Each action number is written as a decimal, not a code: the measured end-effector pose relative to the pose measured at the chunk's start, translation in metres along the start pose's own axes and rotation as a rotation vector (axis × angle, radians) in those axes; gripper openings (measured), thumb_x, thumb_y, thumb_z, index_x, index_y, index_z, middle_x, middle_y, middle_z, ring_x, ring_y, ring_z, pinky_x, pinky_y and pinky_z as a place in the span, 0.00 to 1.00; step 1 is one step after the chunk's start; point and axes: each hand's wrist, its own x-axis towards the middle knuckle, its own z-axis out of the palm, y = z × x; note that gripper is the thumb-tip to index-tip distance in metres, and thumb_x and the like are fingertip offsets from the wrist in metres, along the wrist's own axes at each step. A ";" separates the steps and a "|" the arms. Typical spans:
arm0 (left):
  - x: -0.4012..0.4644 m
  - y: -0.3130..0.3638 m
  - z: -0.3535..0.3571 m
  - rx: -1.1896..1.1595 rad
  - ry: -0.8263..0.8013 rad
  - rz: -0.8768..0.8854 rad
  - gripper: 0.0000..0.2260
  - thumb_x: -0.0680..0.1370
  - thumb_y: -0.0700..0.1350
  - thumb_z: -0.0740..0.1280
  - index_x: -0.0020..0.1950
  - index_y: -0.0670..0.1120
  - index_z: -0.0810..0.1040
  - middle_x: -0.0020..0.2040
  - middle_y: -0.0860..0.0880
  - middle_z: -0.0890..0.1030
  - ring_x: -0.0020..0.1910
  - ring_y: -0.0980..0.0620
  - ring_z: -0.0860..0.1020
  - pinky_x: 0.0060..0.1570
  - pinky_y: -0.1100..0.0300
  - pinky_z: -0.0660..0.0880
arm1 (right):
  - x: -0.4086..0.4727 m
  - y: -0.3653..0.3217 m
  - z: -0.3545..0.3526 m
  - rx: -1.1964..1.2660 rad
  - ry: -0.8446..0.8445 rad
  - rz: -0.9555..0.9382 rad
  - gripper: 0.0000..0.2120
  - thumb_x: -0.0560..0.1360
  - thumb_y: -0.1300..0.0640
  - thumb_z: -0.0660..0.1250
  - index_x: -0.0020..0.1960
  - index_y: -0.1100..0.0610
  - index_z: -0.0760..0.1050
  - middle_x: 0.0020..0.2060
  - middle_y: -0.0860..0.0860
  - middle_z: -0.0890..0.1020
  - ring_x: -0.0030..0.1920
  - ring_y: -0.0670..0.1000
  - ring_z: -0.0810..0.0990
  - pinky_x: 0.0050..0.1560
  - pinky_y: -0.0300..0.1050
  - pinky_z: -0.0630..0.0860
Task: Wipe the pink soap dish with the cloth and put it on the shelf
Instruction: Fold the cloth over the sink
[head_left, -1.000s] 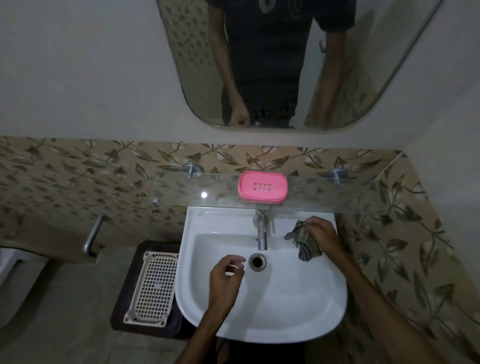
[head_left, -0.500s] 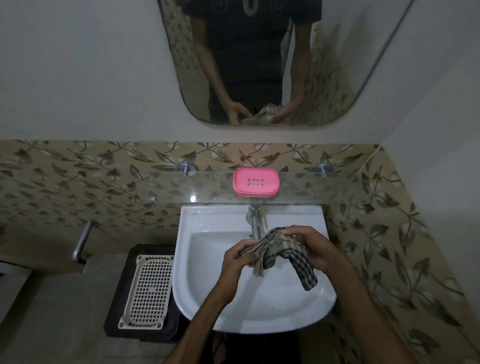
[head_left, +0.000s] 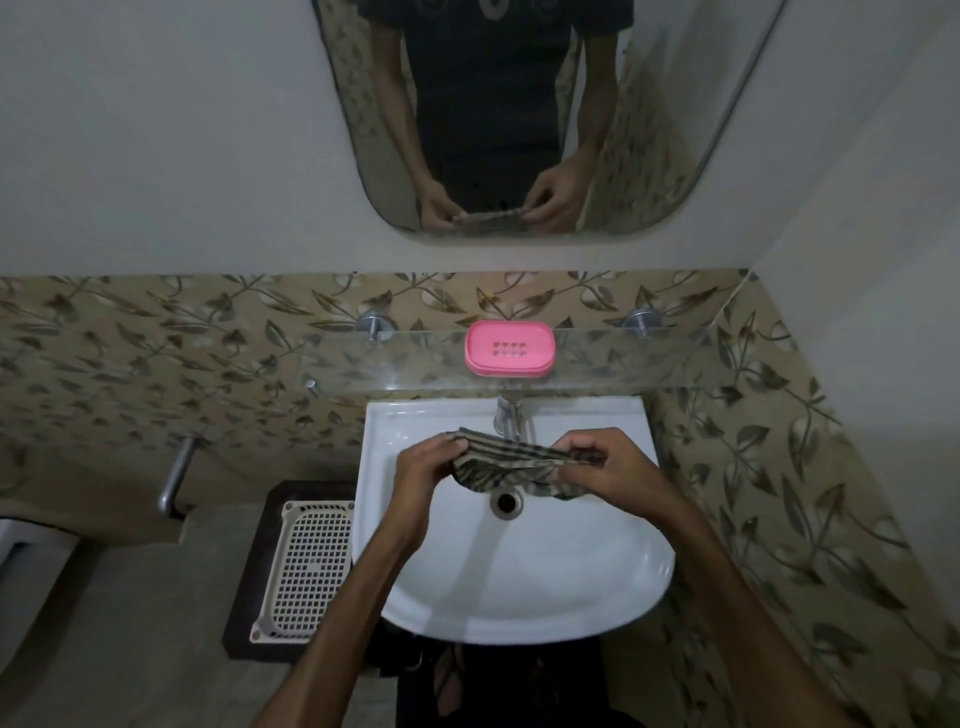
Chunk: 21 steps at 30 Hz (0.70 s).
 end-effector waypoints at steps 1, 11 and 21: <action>0.002 0.005 -0.001 -0.004 -0.003 0.010 0.12 0.77 0.41 0.70 0.48 0.30 0.81 0.45 0.39 0.82 0.47 0.44 0.79 0.53 0.49 0.73 | -0.003 -0.003 0.000 0.017 0.004 -0.012 0.07 0.76 0.70 0.70 0.47 0.62 0.84 0.40 0.59 0.87 0.39 0.49 0.86 0.39 0.38 0.80; -0.002 -0.019 0.024 -0.321 -0.184 -0.421 0.19 0.81 0.47 0.66 0.67 0.38 0.81 0.66 0.37 0.82 0.62 0.39 0.82 0.69 0.39 0.73 | -0.005 -0.041 0.001 0.456 -0.123 0.231 0.06 0.77 0.67 0.70 0.54 0.66 0.82 0.52 0.65 0.84 0.50 0.60 0.85 0.55 0.49 0.81; -0.006 -0.026 0.023 -0.330 -0.315 -0.674 0.26 0.79 0.54 0.68 0.70 0.36 0.78 0.66 0.34 0.80 0.59 0.35 0.77 0.46 0.50 0.79 | -0.030 -0.060 0.006 -0.587 0.077 -0.420 0.12 0.71 0.57 0.71 0.53 0.49 0.86 0.46 0.42 0.86 0.48 0.43 0.83 0.49 0.47 0.82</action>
